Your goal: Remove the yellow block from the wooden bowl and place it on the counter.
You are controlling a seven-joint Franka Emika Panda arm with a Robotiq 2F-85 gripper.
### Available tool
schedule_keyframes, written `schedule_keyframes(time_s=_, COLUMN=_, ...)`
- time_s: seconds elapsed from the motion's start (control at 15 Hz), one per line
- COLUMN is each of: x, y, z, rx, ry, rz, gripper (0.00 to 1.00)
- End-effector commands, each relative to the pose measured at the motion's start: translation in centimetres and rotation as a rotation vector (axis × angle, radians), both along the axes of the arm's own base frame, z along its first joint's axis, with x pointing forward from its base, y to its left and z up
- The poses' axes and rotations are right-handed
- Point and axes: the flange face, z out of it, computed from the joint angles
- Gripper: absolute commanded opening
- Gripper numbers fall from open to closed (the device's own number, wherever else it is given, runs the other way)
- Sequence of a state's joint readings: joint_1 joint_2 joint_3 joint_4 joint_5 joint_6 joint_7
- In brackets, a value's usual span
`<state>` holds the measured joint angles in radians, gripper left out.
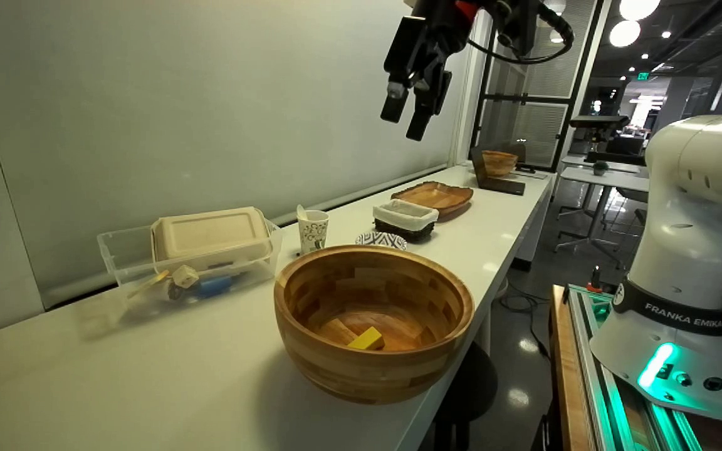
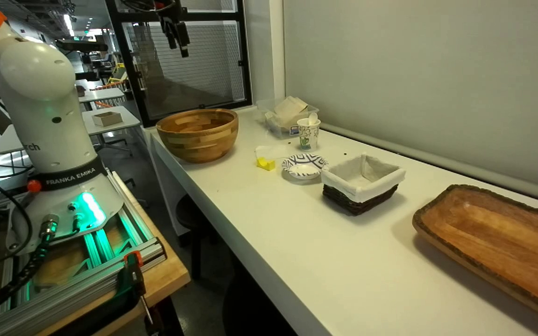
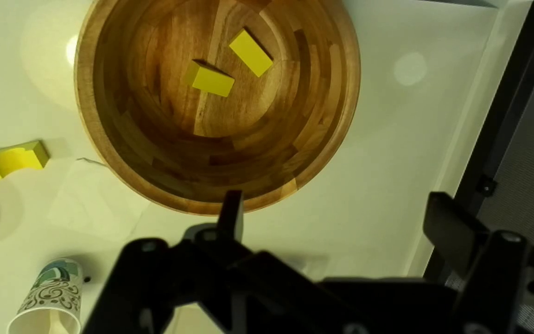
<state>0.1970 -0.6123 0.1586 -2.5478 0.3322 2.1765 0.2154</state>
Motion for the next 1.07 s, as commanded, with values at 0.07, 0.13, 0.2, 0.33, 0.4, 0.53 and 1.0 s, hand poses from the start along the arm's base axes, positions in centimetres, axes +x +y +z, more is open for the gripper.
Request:
schedule_keyframes(time_s=0.07, x=0.0, y=0.0, z=0.1, rx=0.000, ry=0.001, rz=0.000, gripper=1.00)
schedule_keyframes(time_s=0.13, x=0.0, y=0.0, z=0.1, rx=0.000, ry=0.001, rz=0.000, gripper=1.00)
schedule_keyframes(time_s=0.2, x=0.0, y=0.0, z=0.1, rx=0.000, ry=0.001, rz=0.000, gripper=1.00)
schedule_keyframes(time_s=0.33, x=0.0, y=0.0, z=0.1, rx=0.000, ry=0.001, rz=0.000, gripper=1.00)
schedule_keyframes(time_s=0.4, x=0.0, y=0.0, z=0.1, rx=0.000, ry=0.001, rz=0.000, gripper=1.00)
schedule_keyframes(time_s=0.53, x=0.2, y=0.5, z=0.0, rx=-0.014, ry=-0.004, rz=0.067, gripper=1.00)
schedule_keyframes(time_s=1.0, x=1.3, y=3.7, z=-1.8, rx=-0.107, ry=0.004, rz=0.449, gripper=1.00)
